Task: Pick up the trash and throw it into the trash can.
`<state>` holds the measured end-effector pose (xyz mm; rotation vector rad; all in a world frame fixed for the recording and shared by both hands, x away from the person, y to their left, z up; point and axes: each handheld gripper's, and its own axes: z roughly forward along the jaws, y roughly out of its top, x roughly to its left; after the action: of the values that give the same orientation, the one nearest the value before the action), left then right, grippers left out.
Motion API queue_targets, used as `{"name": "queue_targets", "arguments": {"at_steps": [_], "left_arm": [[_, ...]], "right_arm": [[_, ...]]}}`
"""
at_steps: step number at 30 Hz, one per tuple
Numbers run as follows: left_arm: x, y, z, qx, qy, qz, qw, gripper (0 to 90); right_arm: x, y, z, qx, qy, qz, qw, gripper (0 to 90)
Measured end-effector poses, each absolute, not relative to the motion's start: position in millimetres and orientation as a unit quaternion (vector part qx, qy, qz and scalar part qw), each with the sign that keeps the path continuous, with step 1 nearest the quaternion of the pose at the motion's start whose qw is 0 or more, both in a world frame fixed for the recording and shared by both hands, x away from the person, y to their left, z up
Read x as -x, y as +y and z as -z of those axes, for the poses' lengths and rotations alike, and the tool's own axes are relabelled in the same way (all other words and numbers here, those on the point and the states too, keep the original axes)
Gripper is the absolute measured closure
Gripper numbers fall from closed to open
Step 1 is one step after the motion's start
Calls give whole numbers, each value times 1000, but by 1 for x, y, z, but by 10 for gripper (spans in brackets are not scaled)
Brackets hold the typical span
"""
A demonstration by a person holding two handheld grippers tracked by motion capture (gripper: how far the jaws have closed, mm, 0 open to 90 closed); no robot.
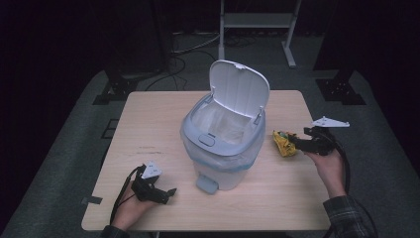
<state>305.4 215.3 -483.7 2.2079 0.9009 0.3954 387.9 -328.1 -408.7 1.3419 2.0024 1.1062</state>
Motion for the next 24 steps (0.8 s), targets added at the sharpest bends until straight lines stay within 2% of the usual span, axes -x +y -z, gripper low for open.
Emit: {"name": "queue_targets", "arguments": {"at_steps": [12,24], "left_arm": [[-306,215,484,-853,350,-154,354,0],[-306,215,484,-853,351,-154,354,0]], "right_arm": [[-406,-330,420,-494,733,-403,239,329],[-415,-333,435,-500,738,-390,233,413]]}}
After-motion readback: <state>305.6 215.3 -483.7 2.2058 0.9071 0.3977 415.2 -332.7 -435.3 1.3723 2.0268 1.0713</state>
